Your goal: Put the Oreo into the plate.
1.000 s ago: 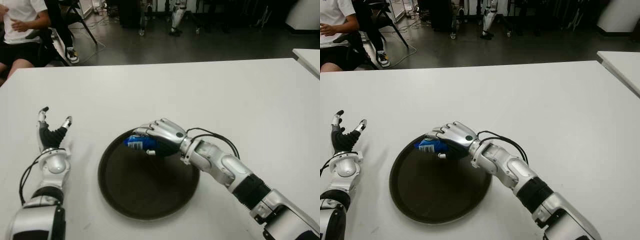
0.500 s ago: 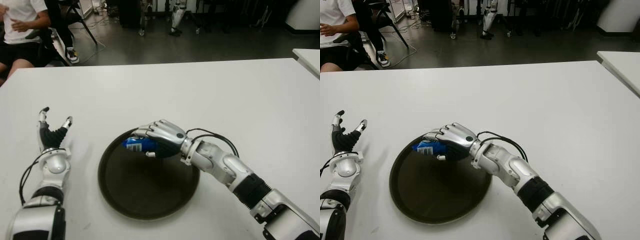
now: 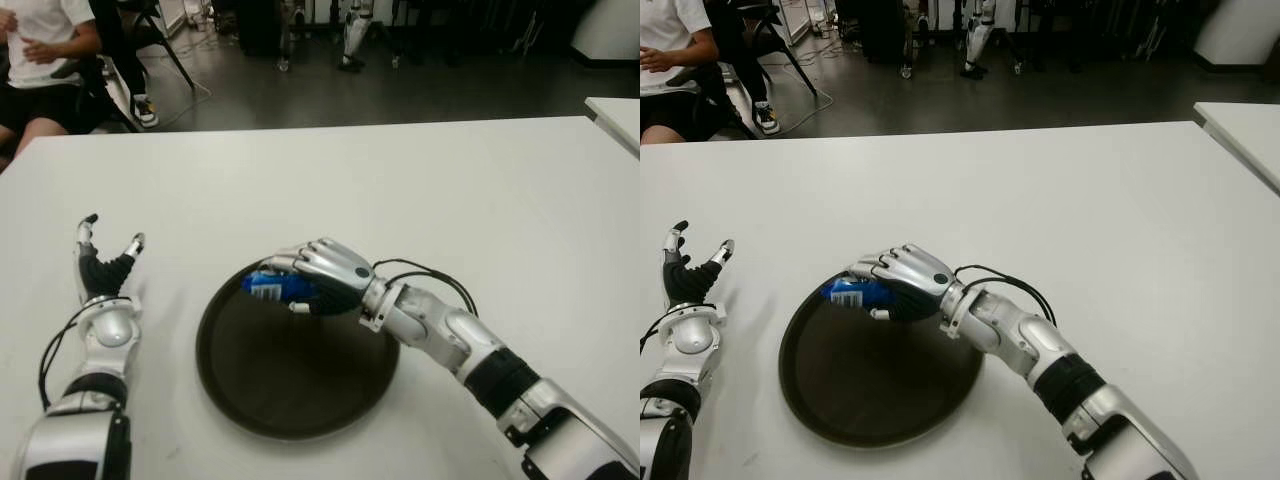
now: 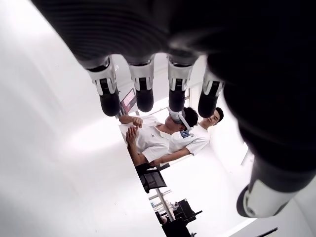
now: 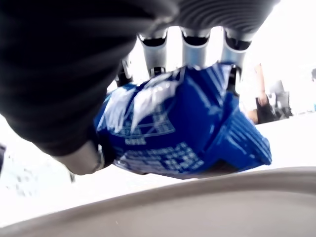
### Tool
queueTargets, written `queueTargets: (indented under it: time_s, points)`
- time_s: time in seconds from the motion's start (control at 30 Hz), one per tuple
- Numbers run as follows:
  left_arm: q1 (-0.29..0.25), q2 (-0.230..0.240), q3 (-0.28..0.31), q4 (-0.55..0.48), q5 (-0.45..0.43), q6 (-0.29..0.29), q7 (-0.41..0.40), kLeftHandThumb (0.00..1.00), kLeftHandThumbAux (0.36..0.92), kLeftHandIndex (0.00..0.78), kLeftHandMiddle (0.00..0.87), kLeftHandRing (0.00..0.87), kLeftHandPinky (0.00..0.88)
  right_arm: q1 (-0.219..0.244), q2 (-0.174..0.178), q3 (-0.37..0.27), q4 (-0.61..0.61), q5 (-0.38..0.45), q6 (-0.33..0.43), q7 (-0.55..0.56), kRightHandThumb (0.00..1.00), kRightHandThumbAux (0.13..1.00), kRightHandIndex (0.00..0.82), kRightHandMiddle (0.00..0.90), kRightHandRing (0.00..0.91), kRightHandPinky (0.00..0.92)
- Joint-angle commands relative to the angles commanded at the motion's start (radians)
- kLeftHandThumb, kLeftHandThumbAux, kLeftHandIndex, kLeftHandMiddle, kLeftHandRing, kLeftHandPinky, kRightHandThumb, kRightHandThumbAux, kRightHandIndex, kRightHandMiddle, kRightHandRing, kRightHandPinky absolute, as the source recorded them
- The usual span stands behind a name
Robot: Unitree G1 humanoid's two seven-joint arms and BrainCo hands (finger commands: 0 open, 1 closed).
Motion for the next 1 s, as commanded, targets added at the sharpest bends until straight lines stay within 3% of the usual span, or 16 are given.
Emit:
queueTargets:
  time_s: [0.17,0.23,0.27,0.3,0.33,0.4,0.47,0.6,1.0]
  points:
    - [-0.001,0.002,0.002,0.004,-0.003,0.01,-0.006,0.0,0.639,0.012,0.005,0.0,0.0,0.006,0.016,-0.012,0.022,0.024,-0.021,-0.015,0.845,0.673,0.433,0.549,0.757,0.741]
    - [-0.001,0.001,0.003,0.004,-0.004,0.012,-0.006,0.0,0.642,0.012,0.01,0.0,0.0,0.007,0.02,-0.016,0.029,0.04,-0.03,-0.005,0.837,0.679,0.427,0.52,0.632,0.592]
    - [0.0,0.0,0.005,0.004,-0.006,0.012,-0.004,0.0,0.642,0.012,0.011,0.0,0.0,0.006,0.024,-0.017,0.041,0.074,-0.034,0.037,0.836,0.68,0.426,0.516,0.614,0.571]
    - [0.001,0.0,0.007,0.005,-0.007,0.013,-0.001,0.0,0.651,0.014,0.016,0.0,0.0,0.003,0.025,-0.016,0.048,0.114,-0.029,0.102,0.535,0.675,0.329,0.381,0.442,0.384]
    - [0.002,0.0,0.008,0.005,-0.008,0.013,0.001,0.0,0.658,0.014,0.018,0.0,0.0,0.001,0.026,-0.015,0.052,0.144,-0.026,0.149,0.342,0.66,0.233,0.257,0.296,0.245]
    - [0.003,-0.002,0.008,0.003,-0.007,0.011,0.006,0.0,0.664,0.014,0.019,0.0,0.0,-0.005,0.024,-0.011,0.052,0.189,-0.005,0.242,0.175,0.643,0.128,0.136,0.156,0.125]
    - [0.002,-0.004,0.008,0.001,-0.008,0.01,0.007,0.0,0.67,0.013,0.019,0.0,0.0,-0.015,0.027,-0.01,0.064,0.218,0.004,0.302,0.089,0.627,0.066,0.069,0.08,0.064]
    - [0.001,-0.007,0.008,-0.001,-0.009,0.006,0.008,0.0,0.681,0.015,0.019,0.0,0.0,-0.025,0.03,-0.014,0.077,0.241,-0.002,0.359,0.018,0.61,0.013,0.014,0.016,0.013]
    - [0.005,-0.003,-0.003,-0.005,0.002,0.009,0.017,0.0,0.675,0.01,0.005,0.0,0.0,-0.043,0.032,-0.018,0.117,0.219,-0.062,0.34,0.0,0.655,0.0,0.0,0.0,0.0]
